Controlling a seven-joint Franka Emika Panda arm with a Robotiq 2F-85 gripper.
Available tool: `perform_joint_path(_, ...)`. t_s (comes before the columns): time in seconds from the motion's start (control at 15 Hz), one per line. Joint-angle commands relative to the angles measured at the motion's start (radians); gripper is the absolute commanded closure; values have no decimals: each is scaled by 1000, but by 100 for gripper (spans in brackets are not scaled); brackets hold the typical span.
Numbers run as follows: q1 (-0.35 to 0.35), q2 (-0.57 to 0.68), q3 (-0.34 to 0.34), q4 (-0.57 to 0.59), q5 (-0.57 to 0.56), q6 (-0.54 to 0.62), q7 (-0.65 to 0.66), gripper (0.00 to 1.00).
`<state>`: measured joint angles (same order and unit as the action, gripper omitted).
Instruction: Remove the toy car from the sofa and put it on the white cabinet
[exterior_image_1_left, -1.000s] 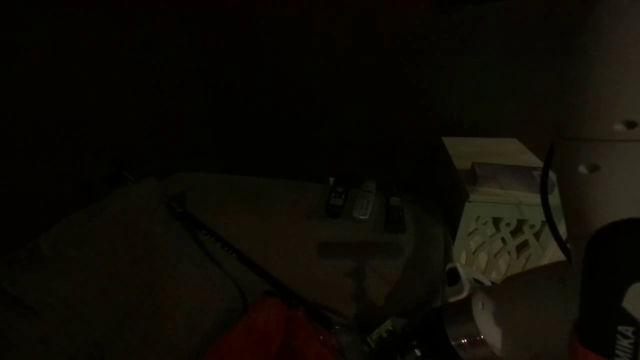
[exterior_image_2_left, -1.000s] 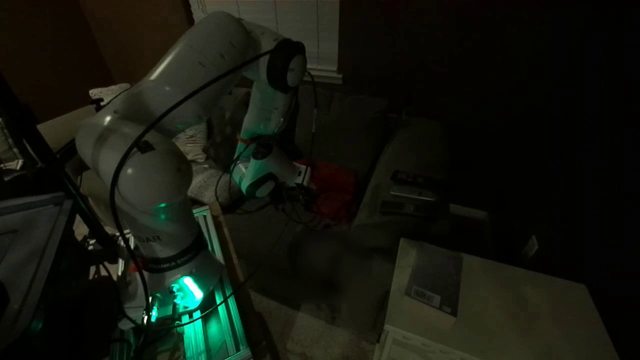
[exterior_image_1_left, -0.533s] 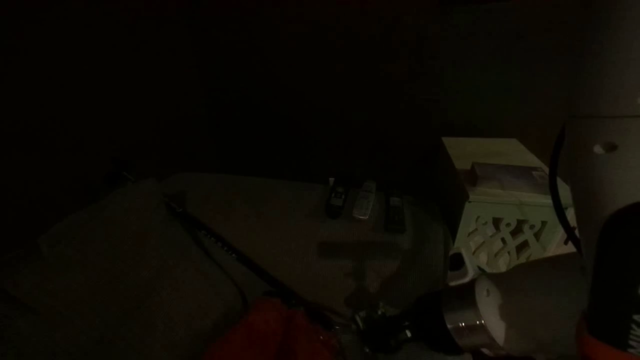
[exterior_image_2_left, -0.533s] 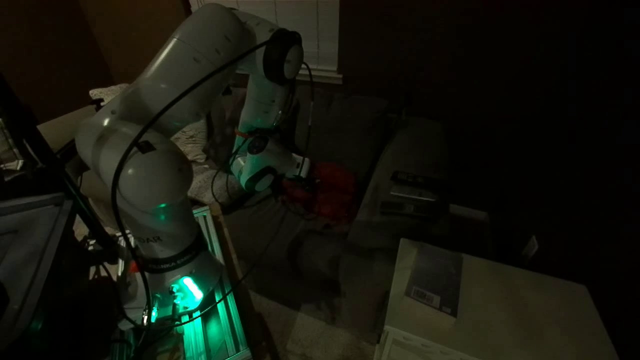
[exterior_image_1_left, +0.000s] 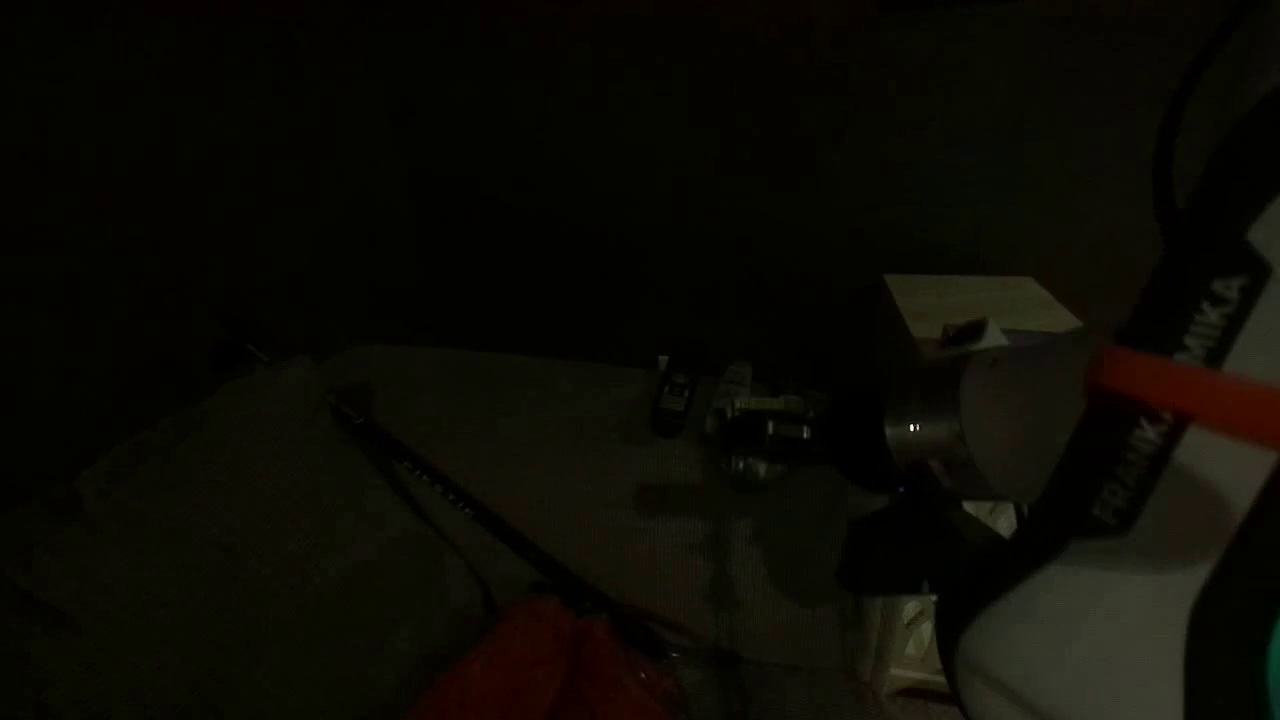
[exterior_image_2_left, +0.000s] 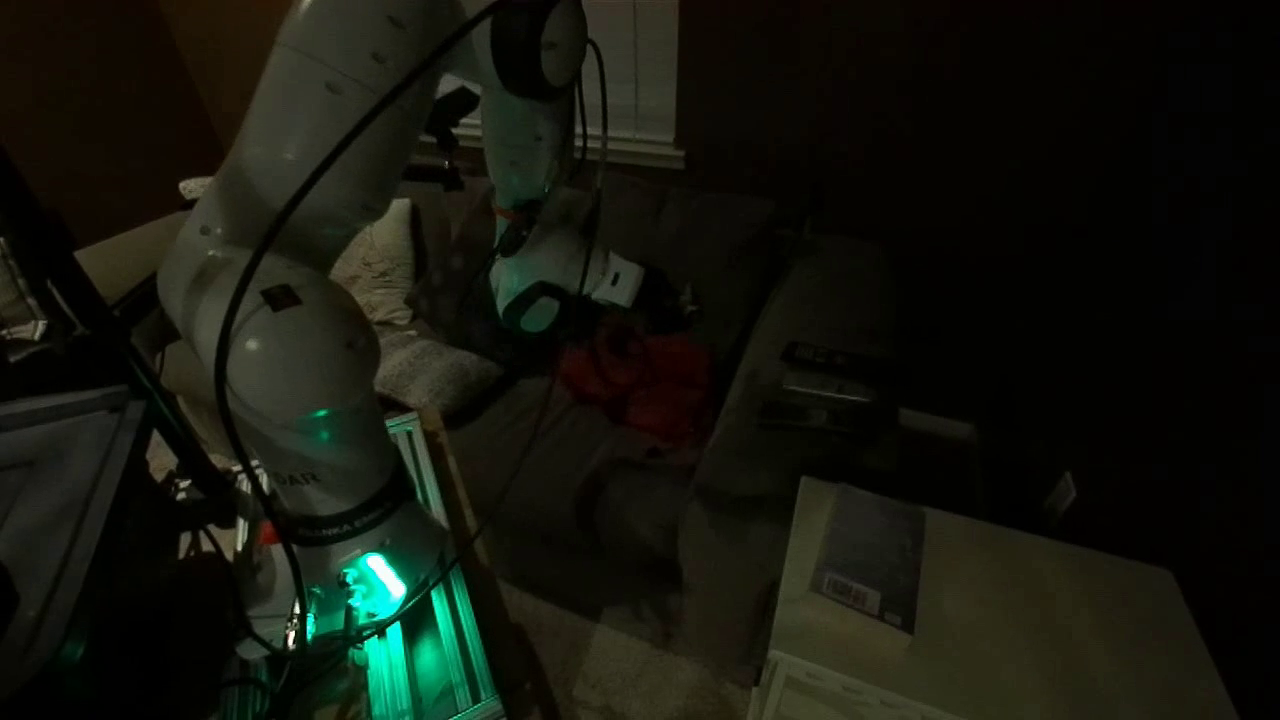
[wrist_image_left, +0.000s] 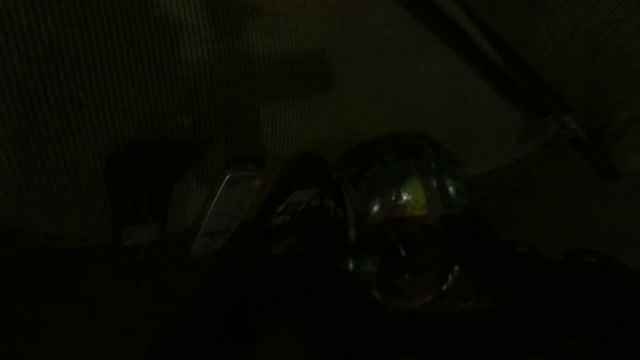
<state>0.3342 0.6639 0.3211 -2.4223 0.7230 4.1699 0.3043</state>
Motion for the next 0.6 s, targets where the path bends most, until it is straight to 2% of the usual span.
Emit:
perform_joint_path(0.0,-12,-153,-11,-15,183,-133,-27,60)
perform_joint_path(0.07,-11,-166,-19,-16,160,-149,-27,60)
perform_joint_path(0.13,6,-111,-34,-4,121,-104,-3,35)
perform_joint_path(0.33,0,-153,-41,-6,129,-142,-5,35)
perform_joint_path(0.4,0,-153,-41,-7,129,-143,-5,60)
perform_joint_path(0.47,14,-143,-61,14,147,-81,-17,60)
perform_joint_path(0.53,2,-170,-68,21,180,-85,-13,60)
